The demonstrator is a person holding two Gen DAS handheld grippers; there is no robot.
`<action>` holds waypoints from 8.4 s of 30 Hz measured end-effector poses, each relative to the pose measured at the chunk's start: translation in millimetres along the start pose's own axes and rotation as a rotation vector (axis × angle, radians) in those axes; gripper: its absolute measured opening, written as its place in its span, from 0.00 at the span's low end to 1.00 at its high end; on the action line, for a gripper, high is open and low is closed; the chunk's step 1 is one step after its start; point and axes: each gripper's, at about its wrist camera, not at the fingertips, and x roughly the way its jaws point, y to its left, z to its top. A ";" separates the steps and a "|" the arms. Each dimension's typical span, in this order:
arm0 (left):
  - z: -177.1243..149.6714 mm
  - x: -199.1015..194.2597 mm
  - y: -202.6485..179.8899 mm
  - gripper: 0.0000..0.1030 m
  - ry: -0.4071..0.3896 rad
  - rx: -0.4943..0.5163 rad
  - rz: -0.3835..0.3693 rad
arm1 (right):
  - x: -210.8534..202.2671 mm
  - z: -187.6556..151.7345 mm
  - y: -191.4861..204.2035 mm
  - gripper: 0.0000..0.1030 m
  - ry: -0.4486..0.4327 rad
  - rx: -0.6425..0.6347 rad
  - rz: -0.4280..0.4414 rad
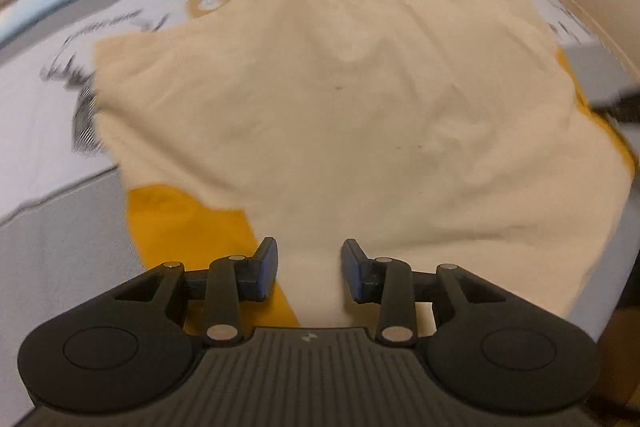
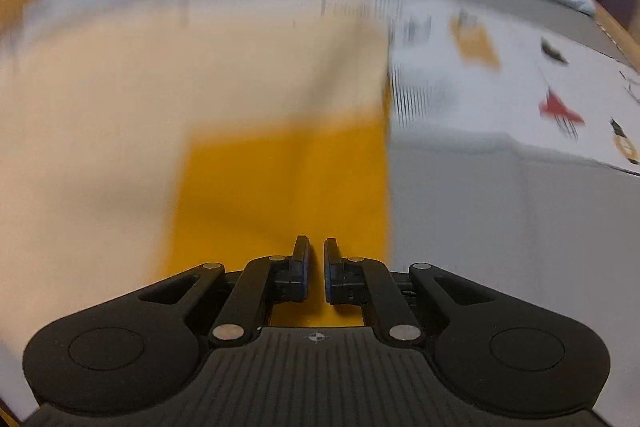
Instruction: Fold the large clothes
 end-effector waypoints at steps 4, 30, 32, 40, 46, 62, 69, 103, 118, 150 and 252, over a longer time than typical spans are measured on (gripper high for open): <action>-17.9 -14.0 -4.9 0.39 0.056 0.039 0.022 | -16.1 -15.1 -14.0 0.06 0.031 0.039 0.012; -114.8 -150.5 -147.3 0.79 -0.342 -0.168 0.355 | -225.7 -60.0 100.6 0.46 -0.581 0.262 -0.105; -114.9 -138.8 -153.1 0.79 -0.298 -0.205 0.329 | -214.0 -78.7 123.1 0.46 -0.553 0.236 -0.093; -107.0 -121.7 -142.8 0.79 -0.285 -0.286 0.313 | -182.8 -69.3 152.2 0.47 -0.421 0.194 -0.084; -106.2 -123.5 -143.0 0.79 -0.288 -0.296 0.276 | -176.8 -66.4 170.1 0.48 -0.396 0.182 -0.071; -122.4 -102.4 -94.0 0.17 -0.221 -0.574 0.095 | -168.3 -48.9 201.4 0.48 -0.417 0.112 -0.052; -131.3 -85.7 -67.1 0.43 -0.161 -0.758 0.038 | -158.3 -48.3 200.1 0.48 -0.396 0.134 -0.028; -142.1 -63.5 -18.2 0.17 -0.341 -1.212 0.051 | -160.8 -51.6 193.9 0.48 -0.384 0.153 -0.002; -118.6 -177.3 -24.9 0.08 -0.427 -0.819 0.085 | -159.9 -26.3 244.5 0.47 -0.431 0.133 0.158; -120.6 -182.4 -76.7 0.09 -0.480 -0.545 0.239 | -231.6 -18.0 109.5 0.45 -0.686 -0.098 -0.130; 77.2 -15.7 -150.1 0.47 -0.136 -0.207 -0.135 | -162.0 -38.4 18.3 0.35 -0.442 0.249 0.031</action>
